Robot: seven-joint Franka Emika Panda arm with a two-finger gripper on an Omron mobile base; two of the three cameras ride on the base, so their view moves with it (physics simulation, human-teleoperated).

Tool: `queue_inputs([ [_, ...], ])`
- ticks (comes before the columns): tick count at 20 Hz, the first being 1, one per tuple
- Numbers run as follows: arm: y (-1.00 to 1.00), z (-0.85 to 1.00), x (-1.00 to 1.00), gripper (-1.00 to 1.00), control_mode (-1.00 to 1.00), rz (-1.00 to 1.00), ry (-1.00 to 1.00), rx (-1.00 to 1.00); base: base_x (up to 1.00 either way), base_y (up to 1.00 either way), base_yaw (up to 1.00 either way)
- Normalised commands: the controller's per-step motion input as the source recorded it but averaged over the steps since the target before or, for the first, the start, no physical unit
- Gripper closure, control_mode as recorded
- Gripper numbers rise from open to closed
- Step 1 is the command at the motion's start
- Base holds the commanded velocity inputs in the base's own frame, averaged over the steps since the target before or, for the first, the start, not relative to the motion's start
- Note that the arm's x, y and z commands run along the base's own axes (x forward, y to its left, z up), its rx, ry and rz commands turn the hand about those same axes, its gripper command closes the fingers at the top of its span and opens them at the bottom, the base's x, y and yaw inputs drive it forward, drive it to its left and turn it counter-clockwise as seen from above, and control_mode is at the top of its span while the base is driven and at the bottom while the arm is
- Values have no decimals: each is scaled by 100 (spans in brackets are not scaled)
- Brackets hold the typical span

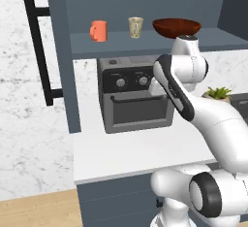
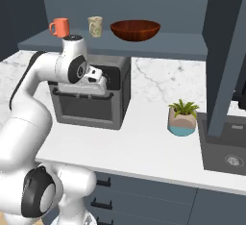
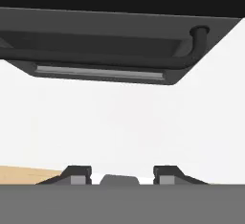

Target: Gather all objects into one cabinet and sort the glasses and bowls to opposite sides.

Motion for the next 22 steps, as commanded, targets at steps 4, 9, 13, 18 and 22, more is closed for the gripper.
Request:
queue_inputs([
  [4,-22,-21,-21,-100,-100,0,-8,13,0,0,0],
  [9,-50,-41,-98,-100,-100,-2,-32,31,0,0,0],
  [13,-26,13,-79,-100,-100,-15,-3,-1,0,0,0],
  [18,-22,83,-41,-100,-100,-23,11,-28,0,0,0],
  [22,-38,61,-8,-100,-100,-11,8,-23,0,0,0],
])
